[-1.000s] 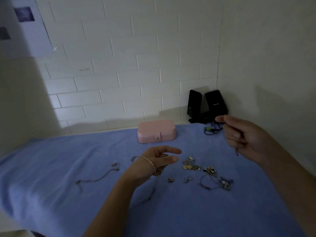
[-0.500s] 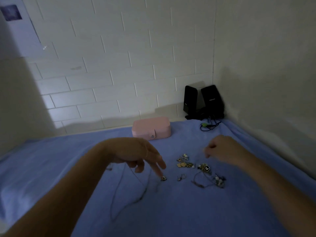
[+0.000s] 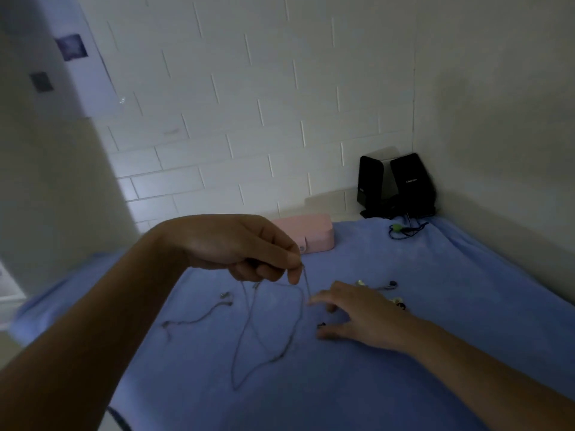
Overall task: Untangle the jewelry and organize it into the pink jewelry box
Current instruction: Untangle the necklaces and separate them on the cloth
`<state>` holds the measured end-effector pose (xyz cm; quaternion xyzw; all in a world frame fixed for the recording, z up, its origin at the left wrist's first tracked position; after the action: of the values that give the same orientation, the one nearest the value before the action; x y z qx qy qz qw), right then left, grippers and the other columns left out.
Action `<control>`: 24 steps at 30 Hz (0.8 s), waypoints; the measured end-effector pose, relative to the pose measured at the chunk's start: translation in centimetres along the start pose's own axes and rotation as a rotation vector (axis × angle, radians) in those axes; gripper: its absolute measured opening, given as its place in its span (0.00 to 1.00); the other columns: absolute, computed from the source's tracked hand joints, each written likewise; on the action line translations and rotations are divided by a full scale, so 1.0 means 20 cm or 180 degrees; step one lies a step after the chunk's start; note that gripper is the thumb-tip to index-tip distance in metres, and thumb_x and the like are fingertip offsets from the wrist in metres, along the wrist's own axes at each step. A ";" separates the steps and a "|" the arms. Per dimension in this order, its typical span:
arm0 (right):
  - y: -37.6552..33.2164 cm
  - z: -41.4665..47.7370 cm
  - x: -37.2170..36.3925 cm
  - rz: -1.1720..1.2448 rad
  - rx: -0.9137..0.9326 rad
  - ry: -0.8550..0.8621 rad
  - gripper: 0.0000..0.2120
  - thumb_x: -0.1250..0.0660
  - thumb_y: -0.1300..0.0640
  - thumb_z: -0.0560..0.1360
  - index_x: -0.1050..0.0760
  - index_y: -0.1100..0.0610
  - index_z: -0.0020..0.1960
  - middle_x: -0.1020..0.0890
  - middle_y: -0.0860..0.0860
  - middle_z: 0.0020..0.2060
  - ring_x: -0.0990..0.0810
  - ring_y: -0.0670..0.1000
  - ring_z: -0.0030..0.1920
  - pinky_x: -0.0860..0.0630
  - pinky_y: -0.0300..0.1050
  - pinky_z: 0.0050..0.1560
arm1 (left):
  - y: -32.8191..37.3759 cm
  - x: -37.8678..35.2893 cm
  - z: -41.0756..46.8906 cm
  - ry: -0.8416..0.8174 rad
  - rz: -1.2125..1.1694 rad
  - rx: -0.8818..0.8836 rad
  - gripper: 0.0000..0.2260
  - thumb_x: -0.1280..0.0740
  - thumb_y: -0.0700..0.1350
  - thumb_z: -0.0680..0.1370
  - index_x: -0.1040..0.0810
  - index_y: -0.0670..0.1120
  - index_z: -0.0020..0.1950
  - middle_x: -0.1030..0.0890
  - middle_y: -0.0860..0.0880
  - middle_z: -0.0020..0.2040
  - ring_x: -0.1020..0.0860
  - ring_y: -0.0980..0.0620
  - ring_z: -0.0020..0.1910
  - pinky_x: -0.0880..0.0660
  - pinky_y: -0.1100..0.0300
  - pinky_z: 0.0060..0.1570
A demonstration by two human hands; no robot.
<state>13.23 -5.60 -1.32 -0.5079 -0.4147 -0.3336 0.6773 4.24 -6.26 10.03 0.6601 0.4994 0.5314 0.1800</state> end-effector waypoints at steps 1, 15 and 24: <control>-0.01 0.00 -0.01 0.0033 0.0078 -0.0036 0.17 0.35 0.40 0.74 0.29 0.39 0.62 0.28 0.43 0.49 0.27 0.42 0.47 0.29 0.39 0.51 | 0.01 -0.02 -0.01 -0.0082 -0.0018 -0.0070 0.10 0.39 0.45 0.77 0.19 0.47 0.40 0.33 0.52 0.28 0.40 0.58 0.23 0.43 0.69 0.22; 0.28 -0.08 0.19 -0.0603 -0.0730 0.0420 0.08 0.34 0.52 0.76 0.29 0.50 0.38 0.22 0.45 0.40 0.27 0.40 0.39 0.33 0.32 0.37 | -0.07 -0.13 0.22 -0.0176 0.0354 0.0154 0.11 0.40 0.42 0.81 0.21 0.46 0.42 0.26 0.53 0.33 0.33 0.58 0.26 0.38 0.68 0.25; 0.46 -0.17 0.33 0.0230 -0.1261 0.0761 0.07 0.28 0.53 0.72 0.21 0.54 0.37 0.17 0.49 0.36 0.20 0.47 0.38 0.26 0.38 0.39 | -0.38 0.04 0.61 0.0989 0.1070 0.1040 0.11 0.35 0.44 0.77 0.21 0.40 0.57 0.25 0.52 0.37 0.30 0.58 0.31 0.32 0.68 0.31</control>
<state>24.81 -6.67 0.41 -0.6023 -0.2395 -0.4418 0.6202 11.33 1.34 0.06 0.6646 0.4836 0.5610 -0.0981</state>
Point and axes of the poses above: each hand's wrist, its own z-axis towards the middle knuckle, its own x-axis out of the back of the hand, y = z × x, the point moved 10 cm from there along z, towards the middle knuckle
